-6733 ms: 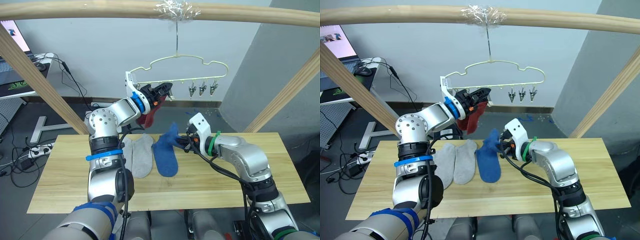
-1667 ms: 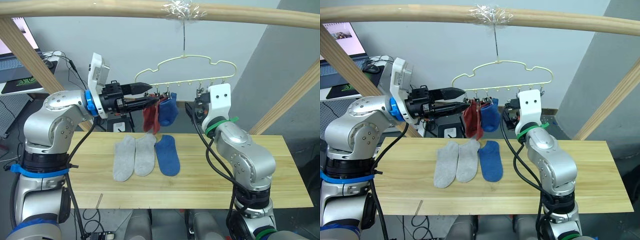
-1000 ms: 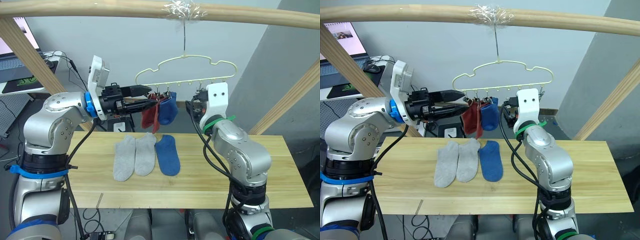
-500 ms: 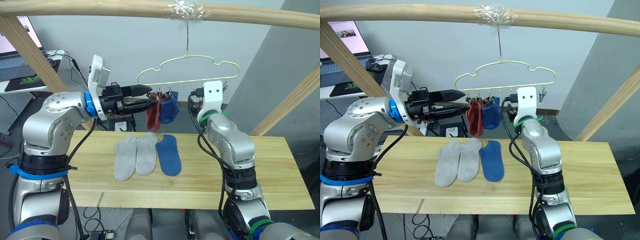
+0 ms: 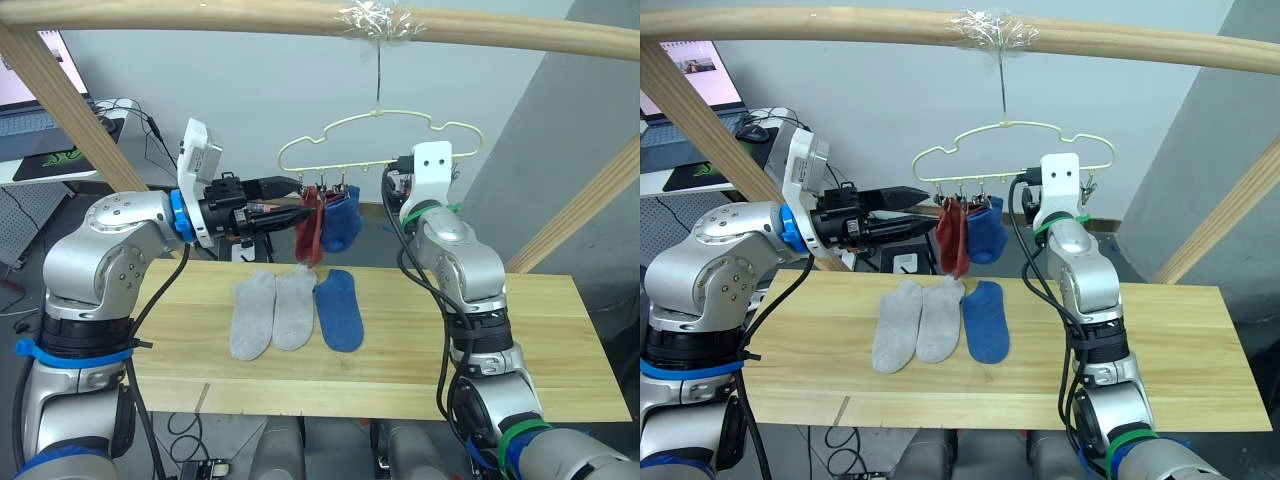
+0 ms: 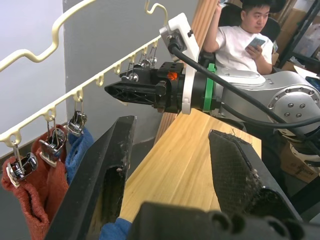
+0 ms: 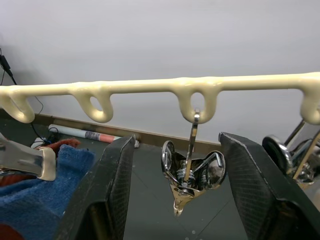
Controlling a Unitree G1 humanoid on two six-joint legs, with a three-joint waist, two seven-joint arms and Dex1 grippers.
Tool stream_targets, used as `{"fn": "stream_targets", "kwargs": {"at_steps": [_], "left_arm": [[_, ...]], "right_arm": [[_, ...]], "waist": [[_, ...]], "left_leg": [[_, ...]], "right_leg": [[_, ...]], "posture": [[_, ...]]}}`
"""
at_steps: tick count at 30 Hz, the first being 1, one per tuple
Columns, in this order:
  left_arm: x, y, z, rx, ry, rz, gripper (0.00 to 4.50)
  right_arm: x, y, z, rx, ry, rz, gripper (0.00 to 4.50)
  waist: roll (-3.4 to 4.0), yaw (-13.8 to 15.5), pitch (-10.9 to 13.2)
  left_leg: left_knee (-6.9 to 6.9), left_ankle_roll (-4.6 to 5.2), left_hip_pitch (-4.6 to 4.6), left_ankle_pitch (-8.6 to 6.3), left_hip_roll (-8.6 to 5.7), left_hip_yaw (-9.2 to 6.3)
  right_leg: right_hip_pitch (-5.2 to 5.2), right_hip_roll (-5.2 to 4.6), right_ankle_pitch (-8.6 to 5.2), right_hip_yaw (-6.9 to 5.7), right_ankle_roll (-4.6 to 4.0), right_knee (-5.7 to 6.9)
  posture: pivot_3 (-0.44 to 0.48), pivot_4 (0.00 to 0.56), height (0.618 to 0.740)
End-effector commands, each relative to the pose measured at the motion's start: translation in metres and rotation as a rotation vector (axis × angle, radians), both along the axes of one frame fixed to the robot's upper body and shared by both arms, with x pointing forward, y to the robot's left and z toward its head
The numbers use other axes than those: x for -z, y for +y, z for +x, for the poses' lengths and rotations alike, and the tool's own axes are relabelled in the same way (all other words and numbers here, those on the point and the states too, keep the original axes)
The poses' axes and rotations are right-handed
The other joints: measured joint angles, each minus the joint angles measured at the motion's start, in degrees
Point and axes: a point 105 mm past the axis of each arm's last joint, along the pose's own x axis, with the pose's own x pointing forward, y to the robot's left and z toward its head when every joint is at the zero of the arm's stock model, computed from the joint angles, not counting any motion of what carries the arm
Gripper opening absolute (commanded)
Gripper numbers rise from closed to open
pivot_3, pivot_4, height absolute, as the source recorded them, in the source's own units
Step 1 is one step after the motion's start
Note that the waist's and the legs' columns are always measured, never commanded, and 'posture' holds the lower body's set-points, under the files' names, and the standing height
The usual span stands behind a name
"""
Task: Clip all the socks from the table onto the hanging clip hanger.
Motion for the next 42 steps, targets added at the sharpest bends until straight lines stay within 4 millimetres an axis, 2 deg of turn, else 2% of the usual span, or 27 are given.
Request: {"fn": "stream_targets", "kwargs": {"at_steps": [1,12,24,27,32,34,42], "left_arm": [[-0.012,0.002,-0.006,-0.007,-0.061,-0.008,2.60],[-0.010,0.002,-0.005,-0.021,-0.059,-0.014,2.60],[-0.010,0.002,-0.005,-0.032,-0.064,-0.012,2.60],[-0.010,0.001,-0.004,-0.032,-0.066,-0.012,2.60],[-0.010,0.001,-0.004,-0.033,-0.067,-0.011,2.60],[-0.010,0.000,-0.003,-0.035,-0.069,-0.010,2.60],[0.000,-0.002,0.000,-0.061,-0.028,0.018,2.60]], "right_arm": [[-0.021,0.004,-0.002,-0.018,-0.064,0.028,2.80],[-0.022,0.013,-0.001,-0.055,-0.042,0.059,2.80],[-0.026,0.012,0.001,-0.047,-0.050,0.050,2.80],[-0.026,0.011,0.002,-0.037,-0.053,0.046,2.19],[-0.026,0.008,0.003,-0.022,-0.053,0.042,0.55],[-0.026,0.007,0.003,-0.017,-0.053,0.041,0.17],[-0.028,0.004,0.004,-0.007,-0.059,0.044,0.11]], "waist": [[0.00,0.03,0.00],[0.01,0.26,0.01],[0.01,0.89,0.01],[0.01,0.89,0.01],[0.01,0.89,0.01],[0.01,0.88,0.01],[0.01,0.88,0.01]], "left_leg": [[0.00,0.00,0.00,0.00,0.00,0.00],[0.00,0.00,0.00,0.00,0.00,0.00],[-0.02,0.00,0.00,0.00,0.00,0.00],[-0.03,0.00,0.00,0.00,0.00,0.00],[-0.05,0.00,0.00,0.00,0.00,0.00],[-0.06,0.00,0.00,0.00,0.01,0.00],[-0.09,0.00,0.00,0.00,0.00,-0.01]], "right_leg": [[0.00,0.00,0.00,0.00,0.00,0.00],[0.00,0.00,0.00,-0.01,-0.01,0.00],[-0.01,0.00,-0.01,-0.01,-0.02,-0.01],[0.00,0.00,-0.02,-0.01,-0.04,-0.01],[-0.01,0.00,-0.05,-0.02,-0.08,-0.01],[-0.01,0.00,-0.06,-0.02,-0.10,-0.01],[-0.02,0.00,-0.07,-0.03,-0.12,-0.01]], "posture": [[0.184,0.172,0.740],[0.188,0.177,0.740],[0.195,0.176,0.740],[0.195,0.176,0.740],[0.193,0.176,0.740],[0.193,0.176,0.740],[0.192,0.174,0.740]]}}
